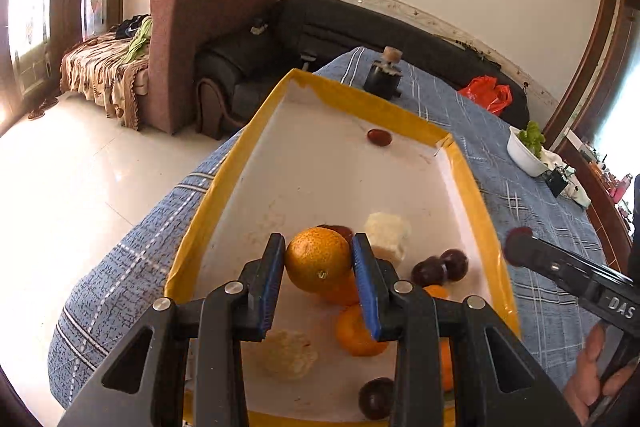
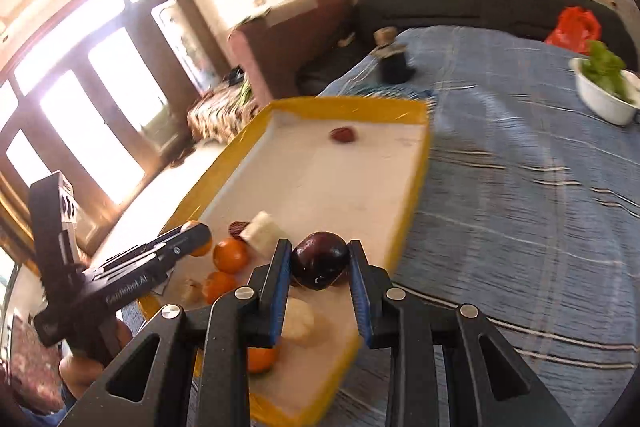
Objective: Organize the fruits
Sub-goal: 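Carry the mandarin and plum in both grippers over the tray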
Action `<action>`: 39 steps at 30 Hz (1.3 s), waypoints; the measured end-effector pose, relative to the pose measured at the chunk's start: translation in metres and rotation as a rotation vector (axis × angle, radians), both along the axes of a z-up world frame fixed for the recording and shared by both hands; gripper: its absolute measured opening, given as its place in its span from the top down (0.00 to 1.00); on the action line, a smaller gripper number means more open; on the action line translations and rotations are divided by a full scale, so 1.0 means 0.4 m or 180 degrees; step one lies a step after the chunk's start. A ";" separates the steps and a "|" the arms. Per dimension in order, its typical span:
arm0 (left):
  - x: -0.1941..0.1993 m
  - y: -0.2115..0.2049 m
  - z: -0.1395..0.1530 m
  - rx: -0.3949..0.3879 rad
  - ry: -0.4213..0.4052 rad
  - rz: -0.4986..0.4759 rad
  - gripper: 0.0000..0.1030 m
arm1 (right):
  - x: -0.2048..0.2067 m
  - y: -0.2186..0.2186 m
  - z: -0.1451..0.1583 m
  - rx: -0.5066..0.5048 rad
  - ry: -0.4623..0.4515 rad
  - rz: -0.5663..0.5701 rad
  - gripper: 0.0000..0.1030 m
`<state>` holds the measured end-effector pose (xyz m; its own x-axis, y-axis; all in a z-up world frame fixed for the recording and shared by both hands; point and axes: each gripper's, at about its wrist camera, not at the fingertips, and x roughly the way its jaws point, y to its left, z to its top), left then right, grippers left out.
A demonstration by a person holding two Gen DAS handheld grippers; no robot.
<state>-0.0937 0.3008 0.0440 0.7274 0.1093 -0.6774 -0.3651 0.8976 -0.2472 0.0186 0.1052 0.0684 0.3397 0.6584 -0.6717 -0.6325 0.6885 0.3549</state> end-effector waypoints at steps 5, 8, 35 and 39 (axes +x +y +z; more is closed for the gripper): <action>-0.009 -0.013 -0.009 0.0128 -0.0022 -0.0022 0.67 | 0.008 0.086 -0.031 -0.0102 0.0055 0.0059 0.69; -0.009 -0.024 -0.013 0.0212 -0.0046 0.0003 0.67 | 0.015 0.112 -0.036 -0.0143 0.0023 0.0045 0.69; 0.007 -0.061 -0.013 0.0464 -0.0001 -0.0004 0.67 | 0.032 0.161 -0.072 -0.0504 0.0031 0.0077 0.69; 0.007 -0.061 -0.012 0.0469 -0.0005 -0.0006 0.67 | 0.028 0.165 -0.071 -0.0543 -0.0010 0.0083 0.69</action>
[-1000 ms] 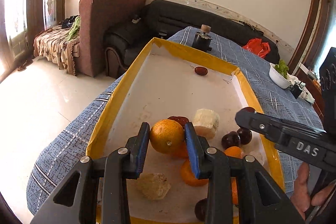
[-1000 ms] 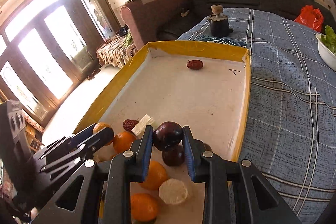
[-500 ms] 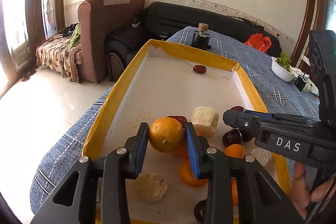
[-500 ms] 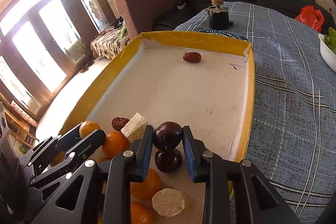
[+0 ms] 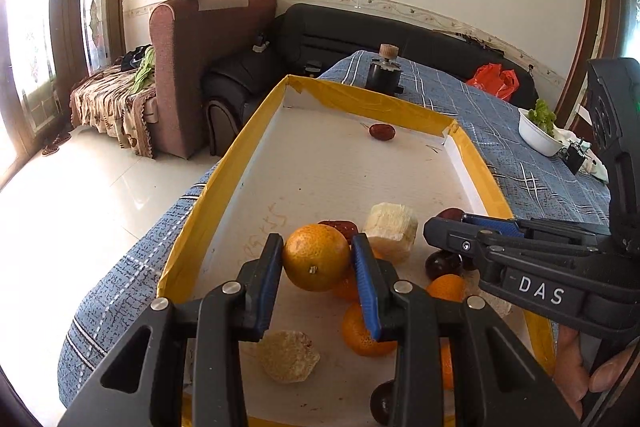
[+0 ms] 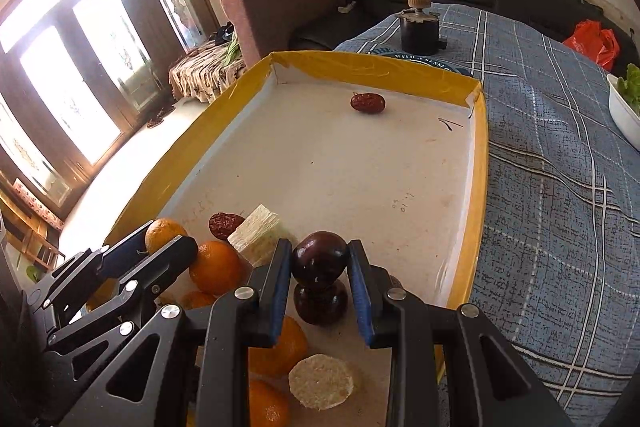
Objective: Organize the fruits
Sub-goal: 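Carry the mandarin and plum in both grippers over the tray, then open the left gripper to drop the mandarin while the right gripper releases the plum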
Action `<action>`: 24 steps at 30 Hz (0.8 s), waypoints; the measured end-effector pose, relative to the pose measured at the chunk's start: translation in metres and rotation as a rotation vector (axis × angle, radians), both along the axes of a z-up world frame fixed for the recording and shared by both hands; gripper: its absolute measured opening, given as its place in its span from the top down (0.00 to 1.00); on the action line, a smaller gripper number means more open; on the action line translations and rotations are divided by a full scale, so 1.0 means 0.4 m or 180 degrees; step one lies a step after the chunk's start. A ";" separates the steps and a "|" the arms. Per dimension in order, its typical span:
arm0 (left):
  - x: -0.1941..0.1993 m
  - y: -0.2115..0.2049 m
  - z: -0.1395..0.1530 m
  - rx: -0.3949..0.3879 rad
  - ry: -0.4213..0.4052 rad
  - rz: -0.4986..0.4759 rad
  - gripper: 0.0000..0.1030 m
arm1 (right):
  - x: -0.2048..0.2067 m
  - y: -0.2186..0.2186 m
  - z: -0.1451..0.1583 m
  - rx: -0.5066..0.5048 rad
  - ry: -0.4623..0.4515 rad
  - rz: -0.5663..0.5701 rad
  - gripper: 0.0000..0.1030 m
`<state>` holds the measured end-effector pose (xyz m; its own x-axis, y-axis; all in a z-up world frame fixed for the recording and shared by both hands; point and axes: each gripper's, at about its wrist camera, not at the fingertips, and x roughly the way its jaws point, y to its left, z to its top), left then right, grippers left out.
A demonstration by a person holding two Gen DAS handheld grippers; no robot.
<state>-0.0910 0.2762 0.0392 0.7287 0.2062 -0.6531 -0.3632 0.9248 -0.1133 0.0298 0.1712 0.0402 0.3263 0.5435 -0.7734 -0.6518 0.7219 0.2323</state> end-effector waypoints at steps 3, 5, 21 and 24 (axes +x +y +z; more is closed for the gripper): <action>-0.001 0.000 0.001 0.0001 0.0001 0.0004 0.67 | -0.004 -0.001 0.001 -0.0012 -0.0019 -0.0004 0.69; -0.002 0.000 0.001 0.0001 -0.0001 0.0005 0.67 | -0.005 -0.001 0.001 -0.0012 -0.0018 -0.0010 0.69; -0.002 0.001 0.001 0.0007 0.0002 0.0007 0.66 | -0.021 -0.008 -0.004 -0.0009 -0.0040 0.0031 0.65; -0.003 0.002 0.002 0.0019 0.0010 0.0010 0.61 | -0.025 -0.014 -0.001 0.0038 -0.0069 0.0020 0.60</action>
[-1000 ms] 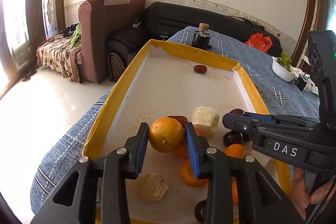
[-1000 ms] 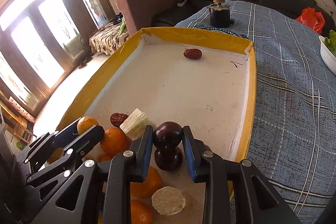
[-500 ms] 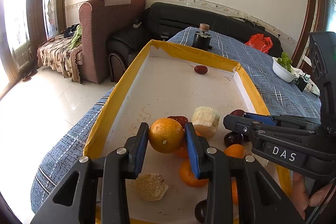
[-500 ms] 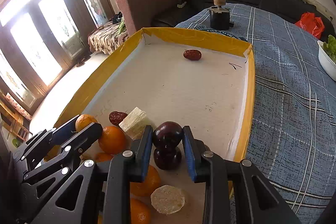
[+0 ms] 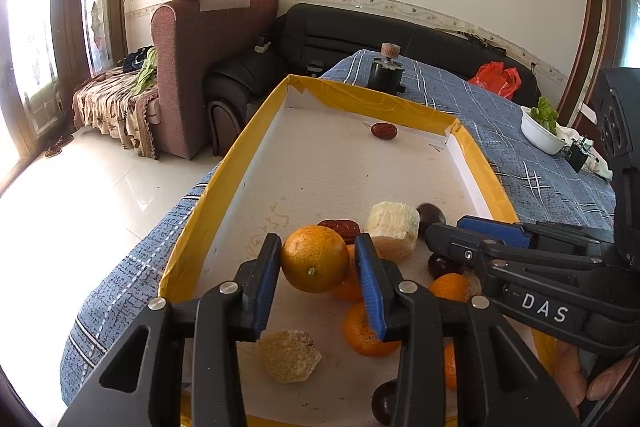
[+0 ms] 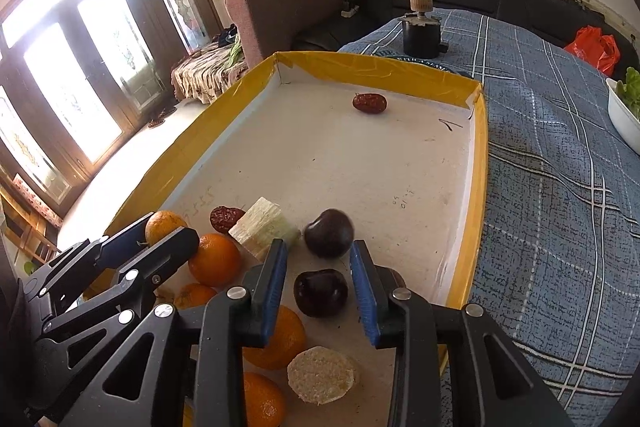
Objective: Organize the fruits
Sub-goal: 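Open the left gripper to drop the mandarin while the right gripper releases the plum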
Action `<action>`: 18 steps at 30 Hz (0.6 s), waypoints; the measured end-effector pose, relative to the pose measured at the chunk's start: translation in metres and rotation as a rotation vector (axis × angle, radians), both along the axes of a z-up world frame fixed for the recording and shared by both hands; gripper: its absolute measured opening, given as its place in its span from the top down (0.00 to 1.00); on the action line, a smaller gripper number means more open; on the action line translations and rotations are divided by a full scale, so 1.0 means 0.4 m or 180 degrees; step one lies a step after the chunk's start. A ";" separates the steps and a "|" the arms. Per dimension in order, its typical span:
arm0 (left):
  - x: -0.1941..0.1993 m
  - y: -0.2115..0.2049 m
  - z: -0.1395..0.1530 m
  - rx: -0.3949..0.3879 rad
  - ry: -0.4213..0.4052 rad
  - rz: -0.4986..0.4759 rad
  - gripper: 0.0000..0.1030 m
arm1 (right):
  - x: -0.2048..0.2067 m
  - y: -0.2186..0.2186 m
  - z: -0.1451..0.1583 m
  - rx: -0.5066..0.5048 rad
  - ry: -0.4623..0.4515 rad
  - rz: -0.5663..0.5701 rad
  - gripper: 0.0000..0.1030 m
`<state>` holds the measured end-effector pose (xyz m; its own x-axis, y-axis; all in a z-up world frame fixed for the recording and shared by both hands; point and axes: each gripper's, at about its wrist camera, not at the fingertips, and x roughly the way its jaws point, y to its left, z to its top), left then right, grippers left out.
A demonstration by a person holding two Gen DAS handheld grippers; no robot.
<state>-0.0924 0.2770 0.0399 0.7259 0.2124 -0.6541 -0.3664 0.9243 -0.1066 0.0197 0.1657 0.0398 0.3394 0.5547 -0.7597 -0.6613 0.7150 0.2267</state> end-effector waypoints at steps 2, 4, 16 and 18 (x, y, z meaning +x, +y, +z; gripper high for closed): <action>-0.007 0.002 0.002 0.0019 0.0004 0.0006 0.59 | -0.004 -0.004 0.002 0.0032 -0.0020 0.0007 0.56; -0.016 0.005 0.004 0.0028 0.0007 0.0018 0.56 | -0.007 -0.006 0.004 0.0046 -0.0042 0.0011 0.55; -0.022 0.010 0.001 0.0048 0.0051 0.0047 0.48 | -0.015 -0.020 0.012 0.0060 -0.0109 -0.0005 0.49; -0.020 0.008 0.000 0.0055 0.0060 0.0053 0.46 | -0.015 -0.024 0.013 0.0059 -0.0120 -0.0014 0.48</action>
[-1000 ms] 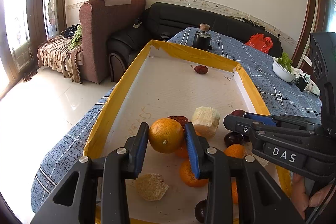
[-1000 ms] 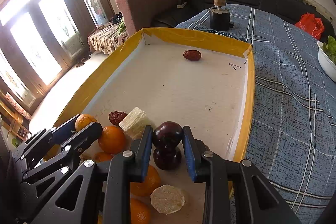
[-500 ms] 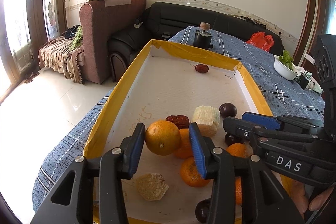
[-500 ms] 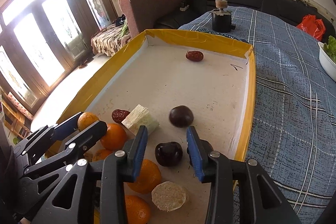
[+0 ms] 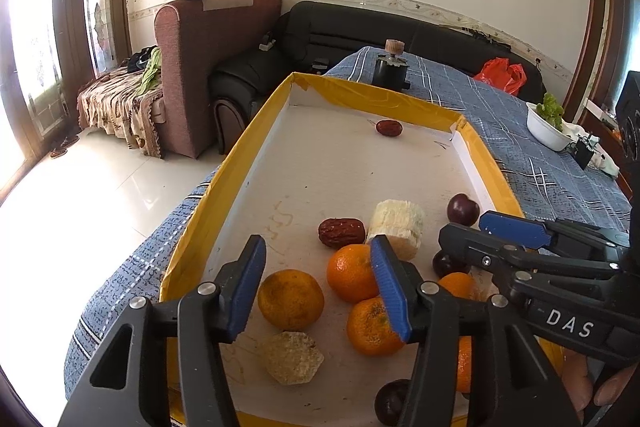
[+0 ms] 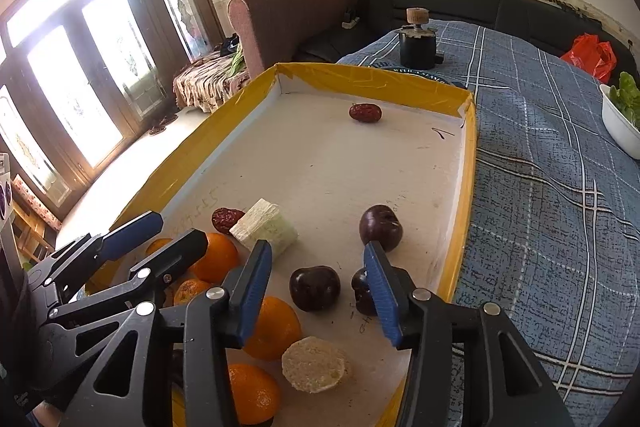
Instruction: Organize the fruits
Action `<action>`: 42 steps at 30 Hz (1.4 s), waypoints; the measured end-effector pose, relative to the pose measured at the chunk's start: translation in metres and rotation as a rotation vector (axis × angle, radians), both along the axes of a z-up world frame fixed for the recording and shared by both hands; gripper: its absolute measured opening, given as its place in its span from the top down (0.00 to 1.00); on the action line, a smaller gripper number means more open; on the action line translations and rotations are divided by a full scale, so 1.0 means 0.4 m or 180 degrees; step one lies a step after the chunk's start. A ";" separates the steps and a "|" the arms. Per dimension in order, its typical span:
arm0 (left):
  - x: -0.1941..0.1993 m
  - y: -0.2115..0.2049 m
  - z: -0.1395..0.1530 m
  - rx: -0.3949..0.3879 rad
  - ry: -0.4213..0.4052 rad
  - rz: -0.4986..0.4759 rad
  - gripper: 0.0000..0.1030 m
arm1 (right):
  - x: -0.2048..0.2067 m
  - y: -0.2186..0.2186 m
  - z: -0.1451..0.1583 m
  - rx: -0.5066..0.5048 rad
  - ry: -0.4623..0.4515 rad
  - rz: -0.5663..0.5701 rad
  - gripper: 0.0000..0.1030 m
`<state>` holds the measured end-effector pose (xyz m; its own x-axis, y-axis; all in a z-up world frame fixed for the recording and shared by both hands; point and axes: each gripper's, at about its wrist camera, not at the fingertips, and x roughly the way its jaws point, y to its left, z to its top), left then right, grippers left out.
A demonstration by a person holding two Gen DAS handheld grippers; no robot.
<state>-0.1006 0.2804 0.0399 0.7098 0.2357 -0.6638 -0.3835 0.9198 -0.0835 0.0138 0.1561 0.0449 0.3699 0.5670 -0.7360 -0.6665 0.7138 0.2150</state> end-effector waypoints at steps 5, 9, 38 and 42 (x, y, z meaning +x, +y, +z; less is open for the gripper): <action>0.003 -0.001 0.000 0.0008 0.0008 0.0004 0.42 | -0.003 -0.004 0.002 -0.0048 -0.0072 -0.0005 0.47; 0.004 -0.003 0.000 0.0025 0.0009 0.0017 0.35 | -0.006 -0.011 0.006 -0.0067 -0.0139 -0.0048 0.47; 0.006 -0.025 0.004 0.0224 0.0035 0.0151 0.13 | -0.096 -0.100 0.029 0.0015 -0.0281 0.0021 0.31; 0.003 -0.036 0.007 0.0291 0.0043 0.0161 0.12 | -0.106 -0.111 0.030 0.0012 -0.0289 0.0011 0.24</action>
